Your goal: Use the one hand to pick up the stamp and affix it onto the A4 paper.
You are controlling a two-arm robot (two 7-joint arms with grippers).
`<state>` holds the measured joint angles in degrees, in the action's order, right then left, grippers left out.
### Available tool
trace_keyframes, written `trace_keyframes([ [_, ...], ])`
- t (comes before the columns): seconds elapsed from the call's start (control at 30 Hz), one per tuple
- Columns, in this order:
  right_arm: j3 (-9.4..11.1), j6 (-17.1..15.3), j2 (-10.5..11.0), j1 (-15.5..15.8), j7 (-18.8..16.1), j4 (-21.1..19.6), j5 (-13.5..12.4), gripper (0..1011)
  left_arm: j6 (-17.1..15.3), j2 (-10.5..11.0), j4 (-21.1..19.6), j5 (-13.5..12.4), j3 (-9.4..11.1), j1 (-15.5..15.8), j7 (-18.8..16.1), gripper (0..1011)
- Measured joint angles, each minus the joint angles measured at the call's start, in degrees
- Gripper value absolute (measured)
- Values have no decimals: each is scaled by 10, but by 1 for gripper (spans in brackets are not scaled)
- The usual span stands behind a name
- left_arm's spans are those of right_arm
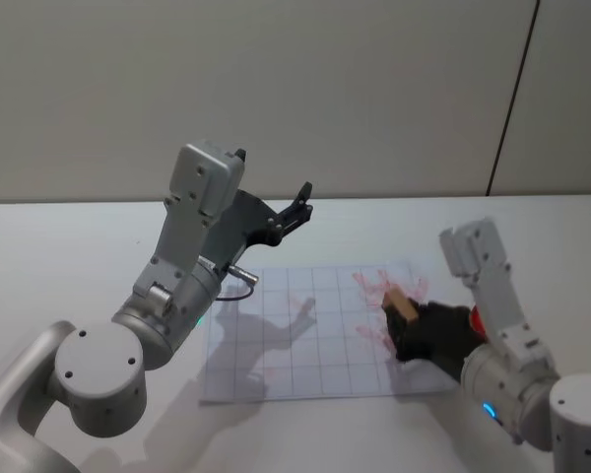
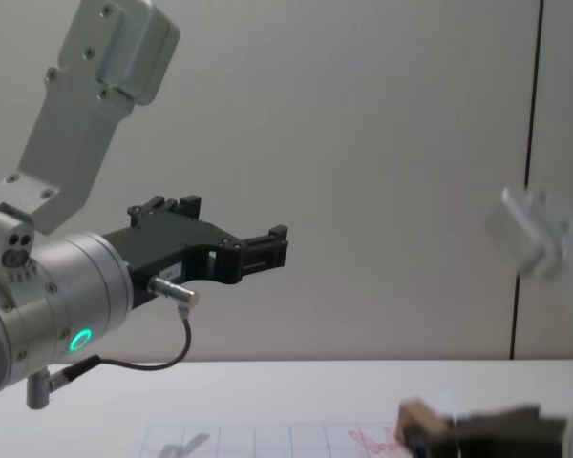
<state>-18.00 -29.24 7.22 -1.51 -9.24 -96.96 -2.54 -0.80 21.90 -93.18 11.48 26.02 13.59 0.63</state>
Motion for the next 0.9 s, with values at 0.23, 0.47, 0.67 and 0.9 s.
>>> trace_keyframes([
  [0.23,6,12,0,-2,12,-39,-8,217,0,0,0,0,0,0,0,1001],
  [0.47,15,5,0,-1,37,-60,-14,217,0,0,0,0,0,0,0,1001],
  [0.67,26,-10,3,2,65,-65,-16,217,0,0,0,0,0,0,0,1001],
  [0.9,40,-25,10,3,91,-49,-17,217,0,0,0,0,0,0,0,1002],
])
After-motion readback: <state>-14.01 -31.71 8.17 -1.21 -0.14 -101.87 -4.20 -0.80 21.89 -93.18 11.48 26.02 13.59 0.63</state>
